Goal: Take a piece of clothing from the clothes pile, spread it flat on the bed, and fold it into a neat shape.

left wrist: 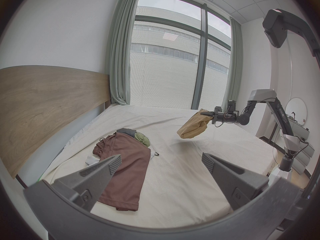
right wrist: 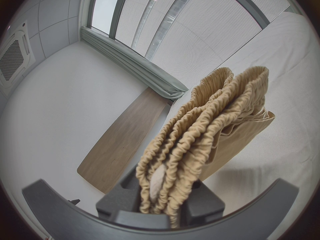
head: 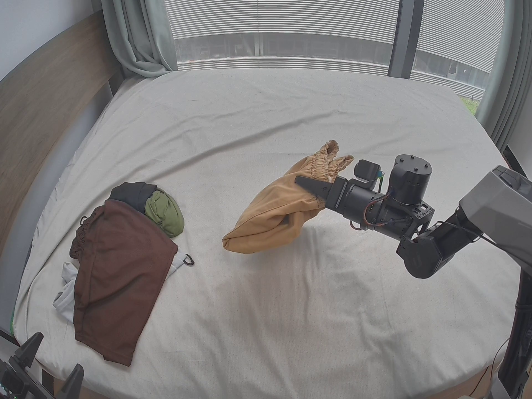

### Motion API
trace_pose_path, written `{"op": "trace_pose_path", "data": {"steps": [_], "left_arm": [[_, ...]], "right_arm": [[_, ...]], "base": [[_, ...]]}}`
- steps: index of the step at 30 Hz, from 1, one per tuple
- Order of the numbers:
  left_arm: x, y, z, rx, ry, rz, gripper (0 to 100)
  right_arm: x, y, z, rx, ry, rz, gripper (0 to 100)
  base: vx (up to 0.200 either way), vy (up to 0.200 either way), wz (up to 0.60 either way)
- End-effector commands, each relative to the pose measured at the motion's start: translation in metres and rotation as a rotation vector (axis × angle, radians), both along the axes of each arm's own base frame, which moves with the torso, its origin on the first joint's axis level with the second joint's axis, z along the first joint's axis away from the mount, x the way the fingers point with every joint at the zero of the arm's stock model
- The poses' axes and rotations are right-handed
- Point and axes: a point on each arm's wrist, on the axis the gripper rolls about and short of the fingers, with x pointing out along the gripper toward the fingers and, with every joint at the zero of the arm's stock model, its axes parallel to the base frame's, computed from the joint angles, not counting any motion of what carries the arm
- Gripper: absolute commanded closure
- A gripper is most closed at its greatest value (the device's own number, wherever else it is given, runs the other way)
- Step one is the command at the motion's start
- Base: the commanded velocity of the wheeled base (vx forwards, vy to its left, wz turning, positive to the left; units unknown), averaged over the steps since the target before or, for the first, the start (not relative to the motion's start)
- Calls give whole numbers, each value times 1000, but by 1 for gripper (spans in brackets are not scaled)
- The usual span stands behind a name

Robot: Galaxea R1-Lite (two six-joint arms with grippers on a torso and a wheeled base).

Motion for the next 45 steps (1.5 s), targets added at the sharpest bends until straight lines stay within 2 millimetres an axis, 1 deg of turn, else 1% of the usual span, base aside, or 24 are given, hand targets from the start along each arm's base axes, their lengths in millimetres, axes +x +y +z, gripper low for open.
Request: {"op": "trace_pose_path", "data": {"steps": [1, 5, 13, 19, 27, 28, 32, 38, 41, 42, 45], "left_arm": [[0, 0, -1, 0, 4, 0, 0], [0, 0, -1, 0, 4, 0, 0], [0, 0, -1, 0, 4, 0, 0], [0, 0, -1, 0, 4, 0, 0], [0, 0, -1, 0, 4, 0, 0], [0, 0, -1, 0, 4, 0, 0], [0, 0, -1, 0, 4, 0, 0], [0, 0, -1, 0, 4, 0, 0], [0, 0, -1, 0, 4, 0, 0], [0, 0, -1, 0, 4, 0, 0], [0, 0, -1, 0, 4, 0, 0]], "right_arm": [[8, 4, -9, -4, 5, 1, 100], [14, 6, -10, -9, 16, -1, 100], [23, 10, -3, -8, 15, 2, 100], [31, 14, -6, -9, 20, 4, 100], [39, 11, -5, -8, 22, -11, 100], [46, 8, -2, -6, 16, -21, 100], [53, 8, -4, -3, 18, -14, 100], [68, 14, -9, 8, 24, -12, 100], [72, 16, -9, 7, 26, -12, 100], [75, 18, -6, 15, 25, -7, 100], [82, 20, -8, 25, 15, 1, 100]], "base": [[0, 0, 0], [0, 0, 0], [0, 0, 0], [0, 0, 0], [0, 0, 0], [0, 0, 0], [0, 0, 0], [0, 0, 0], [0, 0, 0], [0, 0, 0], [0, 0, 0]]}}
